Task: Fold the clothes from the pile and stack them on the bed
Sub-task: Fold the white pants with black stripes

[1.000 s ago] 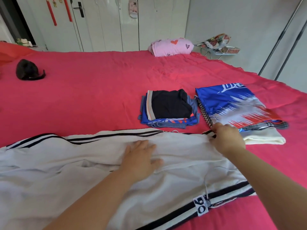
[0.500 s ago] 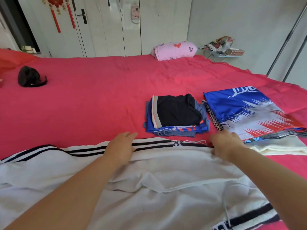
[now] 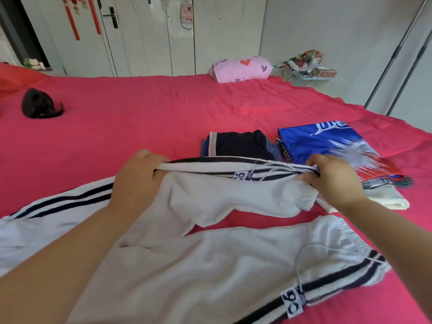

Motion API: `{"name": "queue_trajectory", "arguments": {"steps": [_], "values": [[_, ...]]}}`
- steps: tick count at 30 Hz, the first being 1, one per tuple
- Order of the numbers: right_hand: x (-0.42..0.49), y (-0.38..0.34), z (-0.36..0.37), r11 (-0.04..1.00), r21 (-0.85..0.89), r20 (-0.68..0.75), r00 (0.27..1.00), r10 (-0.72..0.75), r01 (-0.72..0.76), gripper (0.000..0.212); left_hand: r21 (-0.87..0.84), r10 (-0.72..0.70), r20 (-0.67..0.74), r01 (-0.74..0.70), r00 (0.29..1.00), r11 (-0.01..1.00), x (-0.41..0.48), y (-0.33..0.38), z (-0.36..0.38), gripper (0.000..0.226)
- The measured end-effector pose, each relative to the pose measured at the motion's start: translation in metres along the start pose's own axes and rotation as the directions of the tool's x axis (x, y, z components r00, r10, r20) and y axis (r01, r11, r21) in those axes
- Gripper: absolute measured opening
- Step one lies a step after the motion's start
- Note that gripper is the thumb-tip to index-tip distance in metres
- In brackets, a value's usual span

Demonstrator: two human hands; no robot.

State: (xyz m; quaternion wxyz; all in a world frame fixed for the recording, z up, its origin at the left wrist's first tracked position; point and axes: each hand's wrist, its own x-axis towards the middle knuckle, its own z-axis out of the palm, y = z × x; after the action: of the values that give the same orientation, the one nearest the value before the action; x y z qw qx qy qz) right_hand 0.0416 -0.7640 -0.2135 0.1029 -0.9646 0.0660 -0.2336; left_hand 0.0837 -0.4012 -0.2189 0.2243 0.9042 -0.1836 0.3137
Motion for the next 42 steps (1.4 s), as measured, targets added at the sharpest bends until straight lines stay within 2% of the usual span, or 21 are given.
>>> {"name": "queue_trajectory", "arguments": {"steps": [2, 5, 10, 17, 20, 22, 24, 25, 27, 28, 29, 30, 32, 33, 34, 36, 38, 40, 42], "values": [[-0.021, 0.008, -0.006, 1.0, 0.012, 0.009, 1.0, -0.021, 0.021, 0.024, -0.025, 0.037, 0.046, -0.036, 0.998, 0.999, -0.032, 0.01, -0.009, 0.039], [-0.058, 0.022, -0.014, 0.998, 0.031, 0.03, 0.998, -0.054, 0.053, 0.022, -0.033, 0.116, 0.124, -0.113, 0.985, 0.993, -0.082, 0.024, -0.019, 0.04], [-0.12, 0.042, -0.021, 0.994, -0.02, 0.137, 0.985, -0.105, 0.109, 0.042, -0.041, 0.187, 0.291, -0.183, 0.938, 0.982, -0.146, 0.036, -0.026, 0.038], [-0.166, 0.05, -0.031, 0.973, -0.192, 0.212, 0.973, -0.086, 0.128, 0.039, -0.12, 0.191, 0.406, -0.155, 0.894, 0.981, -0.191, 0.059, -0.036, 0.038], [-0.169, 0.041, -0.042, 0.967, -0.246, 0.355, 0.935, 0.02, 0.073, 0.028, -0.133, 0.162, 0.505, -0.109, 0.848, 0.985, -0.2, 0.066, -0.041, 0.036], [-0.167, 0.032, -0.045, 0.976, -0.214, 0.336, 0.941, 0.035, 0.041, 0.025, -0.145, 0.118, 0.515, -0.049, 0.849, 0.988, -0.203, 0.067, -0.042, 0.042], [-0.162, 0.018, -0.042, 0.99, -0.143, 0.297, 0.954, 0.048, -0.005, 0.038, -0.177, 0.081, 0.485, 0.007, 0.871, 0.984, -0.203, 0.067, -0.041, 0.06], [-0.161, 0.011, -0.039, 0.996, -0.089, 0.261, 0.965, 0.026, -0.002, 0.042, -0.187, 0.084, 0.502, 0.013, 0.861, 0.982, -0.204, 0.067, -0.042, 0.068], [-0.161, 0.004, -0.025, 0.998, 0.025, 0.189, 0.98, -0.056, 0.052, 0.037, -0.194, 0.124, 0.549, -0.018, 0.827, 0.981, -0.206, 0.071, -0.047, 0.08], [-0.163, 0.002, -0.018, 0.998, 0.025, 0.237, 0.969, -0.065, 0.061, 0.039, -0.205, 0.142, 0.59, -0.023, 0.795, 0.979, -0.207, 0.075, -0.05, 0.083], [-0.163, 0.006, -0.006, 0.999, -0.023, 0.348, 0.937, -0.031, 0.042, 0.045, -0.223, 0.155, 0.622, -0.016, 0.767, 0.975, -0.207, 0.077, -0.053, 0.081], [-0.163, 0.01, 0.001, 0.987, -0.156, 0.497, 0.867, 0.048, 0.034, 0.049, -0.253, 0.155, 0.63, 0.012, 0.761, 0.967, -0.205, 0.078, -0.056, 0.077], [-0.156, 0.012, 0.007, 0.952, -0.3, 0.637, 0.757, 0.15, 0.064, 0.057, -0.276, 0.091, 0.589, 0.095, 0.803, 0.956, -0.196, 0.073, -0.065, 0.074], [-0.151, 0.006, 0.008, 0.953, -0.3, 0.623, 0.765, 0.163, 0.04, 0.057, -0.252, 0.036, 0.541, 0.121, 0.841, 0.96, -0.19, 0.065, -0.07, 0.074], [-0.146, -0.009, 0.002, 0.957, -0.29, 0.582, 0.797, 0.163, 0.016, 0.048, -0.21, -0.021, 0.486, 0.14, 0.874, 0.968, -0.183, 0.054, -0.075, 0.071], [-0.139, -0.044, 0.001, 0.977, -0.215, 0.457, 0.885, 0.092, 0.009, 0.037, -0.109, -0.116, 0.4, 0.173, 0.909, 0.979, -0.171, 0.025, -0.088, 0.059], [-0.144, -0.092, 0.003, 0.999, -0.026, 0.388, 0.921, -0.034, 0.048, 0.038, 0.004, -0.169, 0.4, 0.182, 0.901, 0.983, -0.167, -0.008, -0.099, 0.046], [-0.163, -0.145, 0.012, 0.971, 0.18, 0.367, 0.905, -0.214, 0.157, 0.035, 0.082, -0.208, 0.449, 0.192, 0.869, 0.978, -0.17, -0.035, -0.11, 0.039], [-0.187, -0.196, 0.024, 0.909, 0.316, 0.369, 0.847, -0.382, 0.272, 0.033, 0.12, -0.238, 0.505, 0.205, 0.83, 0.971, -0.178, -0.055, -0.122, 0.047]]}}
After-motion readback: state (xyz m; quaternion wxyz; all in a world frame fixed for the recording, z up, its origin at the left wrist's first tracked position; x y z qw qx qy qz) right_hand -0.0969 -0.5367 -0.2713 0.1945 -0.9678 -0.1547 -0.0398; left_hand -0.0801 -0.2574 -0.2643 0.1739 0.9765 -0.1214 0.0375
